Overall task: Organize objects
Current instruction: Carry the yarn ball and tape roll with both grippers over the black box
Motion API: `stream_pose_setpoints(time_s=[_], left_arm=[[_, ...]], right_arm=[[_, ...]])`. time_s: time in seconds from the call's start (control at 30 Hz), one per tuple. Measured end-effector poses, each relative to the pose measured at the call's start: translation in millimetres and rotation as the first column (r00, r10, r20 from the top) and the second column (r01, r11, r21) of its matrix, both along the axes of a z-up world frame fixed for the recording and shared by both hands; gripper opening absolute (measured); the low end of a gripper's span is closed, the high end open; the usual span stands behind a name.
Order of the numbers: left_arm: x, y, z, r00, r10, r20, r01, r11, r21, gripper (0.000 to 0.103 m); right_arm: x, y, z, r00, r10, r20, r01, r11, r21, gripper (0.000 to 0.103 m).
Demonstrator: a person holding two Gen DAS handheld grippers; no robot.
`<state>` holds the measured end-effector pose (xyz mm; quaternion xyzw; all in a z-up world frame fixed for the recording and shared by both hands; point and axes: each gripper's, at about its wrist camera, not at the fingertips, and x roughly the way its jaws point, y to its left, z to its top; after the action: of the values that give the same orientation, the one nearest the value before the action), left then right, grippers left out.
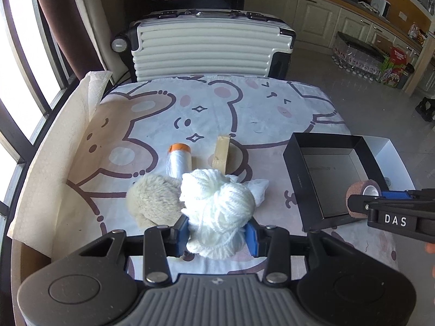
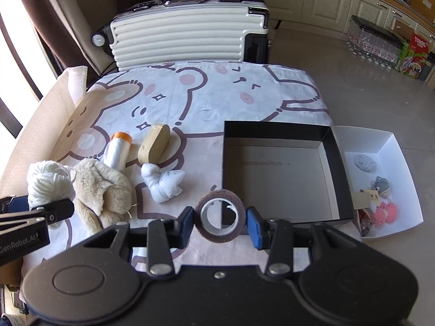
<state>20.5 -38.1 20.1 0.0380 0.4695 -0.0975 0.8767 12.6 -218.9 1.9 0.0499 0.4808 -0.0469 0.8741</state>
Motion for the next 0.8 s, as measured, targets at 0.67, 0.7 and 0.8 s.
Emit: stream_pose_setpoints(time_s=[0.67, 0.7, 0.8], left_arm=[[12.4, -79.2, -12.4, 0.992, -0.126, -0.008, 0.126, 0.992, -0.027, 0.043], [12.4, -82.9, -12.6, 0.991, -0.132, -0.008, 0.131, 0.991, -0.030, 0.043], [12.7, -94.5, -12.7, 0.989, -0.146, -0.006, 0.145, 0.988, -0.046, 0.043]], right_arm=[[-16.4, -64.9, 3.4, 0.988, -0.141, 0.058, 0.140, 0.990, 0.016, 0.043], [-17.8, -67.8, 3.4, 0.987, -0.146, 0.060, 0.145, 0.989, 0.016, 0.043], [-20.8, -77.6, 2.3, 0.984, -0.169, 0.060, 0.168, 0.986, 0.017, 0.043]])
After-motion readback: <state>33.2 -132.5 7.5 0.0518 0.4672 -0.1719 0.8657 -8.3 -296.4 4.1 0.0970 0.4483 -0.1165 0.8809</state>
